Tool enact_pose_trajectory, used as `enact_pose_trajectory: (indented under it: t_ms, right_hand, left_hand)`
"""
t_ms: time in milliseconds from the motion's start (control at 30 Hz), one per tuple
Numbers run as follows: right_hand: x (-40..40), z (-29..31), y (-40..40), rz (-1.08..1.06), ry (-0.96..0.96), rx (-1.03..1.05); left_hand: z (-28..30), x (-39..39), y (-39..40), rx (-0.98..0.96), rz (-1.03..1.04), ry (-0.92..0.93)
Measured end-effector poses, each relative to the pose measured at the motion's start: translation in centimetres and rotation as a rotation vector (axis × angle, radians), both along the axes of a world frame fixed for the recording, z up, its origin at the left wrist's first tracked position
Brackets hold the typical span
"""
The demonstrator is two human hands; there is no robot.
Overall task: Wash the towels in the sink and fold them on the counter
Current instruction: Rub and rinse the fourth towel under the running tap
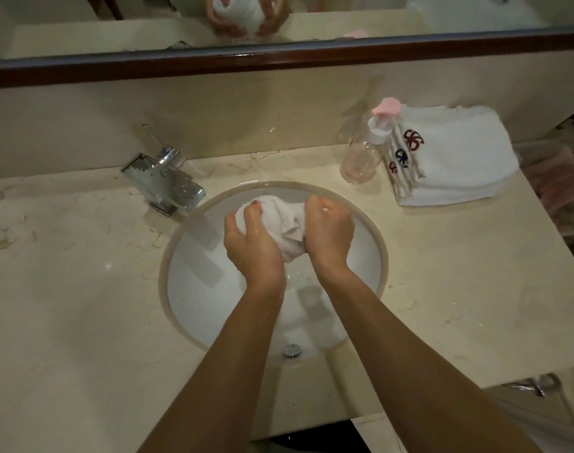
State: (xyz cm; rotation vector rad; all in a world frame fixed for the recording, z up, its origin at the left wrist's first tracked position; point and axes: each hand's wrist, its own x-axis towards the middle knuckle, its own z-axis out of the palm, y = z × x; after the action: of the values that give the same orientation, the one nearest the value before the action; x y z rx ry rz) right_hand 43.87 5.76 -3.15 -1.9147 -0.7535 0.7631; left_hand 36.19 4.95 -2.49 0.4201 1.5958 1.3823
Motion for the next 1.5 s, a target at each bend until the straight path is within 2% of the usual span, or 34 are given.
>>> enact_pose_trajectory:
  t_ms: [100,200,267,367,433,500,567,667,800,1000,1167,1233,1300,1333,1367,1433,1467,1500]
  right_hand:
    - [0.6,0.2,-0.6,0.070,0.171,-0.149]
    - [1.6,0.9,-0.5,0.198,0.294,-0.338]
    - [2.3,1.2,-0.7,0.329,0.459,-0.483]
    - [2.9,0.7,-1.2,0.447,0.630,-0.575]
    - [2.5,0.5,-1.5,0.423,0.717,-0.604]
    - [1.6,0.8,-1.8,0.273,0.811,-0.530]
    - [0.7,0.7,-2.1,0.104,0.850,-0.382]
    - [-0.6,0.0,-2.1,-0.048,0.774,-0.256]
    - [-1.3,0.2,-2.1,-0.136,0.642,-0.222]
    - [-2.0,0.0,-1.8,-0.164,0.548,-0.202]
    - [-2.0,0.1,-2.1,-0.172,0.510,-0.176]
    - [-1.4,0.5,-2.6,-0.138,0.513,-0.180]
    - [-0.4,1.9,-2.8,-0.074,0.522,-0.137]
    - [0.4,2.6,-3.1,-0.041,0.497,-0.084]
    - [1.4,3.5,-3.4,0.006,0.420,-0.007]
    - [3.5,5.1,-3.8,0.147,0.185,0.231]
    - [4.5,5.7,-4.1,0.239,0.082,0.348]
    - [5.4,6.0,-4.6,0.322,0.015,0.416]
  left_hand:
    - [-0.2,-0.9,-1.3,0.017,-0.142,0.043]
    - [-0.2,-2.5,-2.2,0.163,-0.300,-0.054]
    - [-0.3,-4.5,-1.8,0.326,-0.451,0.047]
    - [-0.1,-6.5,-0.5,0.506,-0.750,0.264]
    - [0.7,-6.3,-0.2,0.540,-0.863,0.193]
    - [1.1,-5.3,-0.7,0.514,-0.764,0.157]
    - [1.2,-4.1,-1.2,0.469,-0.596,0.222]
    - [1.0,-3.1,-1.5,0.425,-0.451,0.255]
    - [0.9,-2.7,-1.3,0.390,-0.378,0.213]
    - [1.0,-3.0,-1.7,0.336,-0.284,0.179]
    - [0.9,-3.1,-2.0,0.338,-0.282,0.146]
    - [1.0,-3.2,-2.3,0.369,-0.354,0.145]
    - [1.5,-3.6,-2.5,0.417,-0.518,0.151]
    - [1.7,-3.8,-2.4,0.413,-0.612,0.084]
    - [2.3,-4.2,-2.4,0.350,-0.675,-0.044]
    - [3.7,-4.5,-2.4,0.082,-0.772,-0.328]
    - [4.5,-4.5,-2.5,-0.042,-0.871,-0.367]
    - [5.1,-4.3,-2.9,-0.106,-0.994,-0.330]
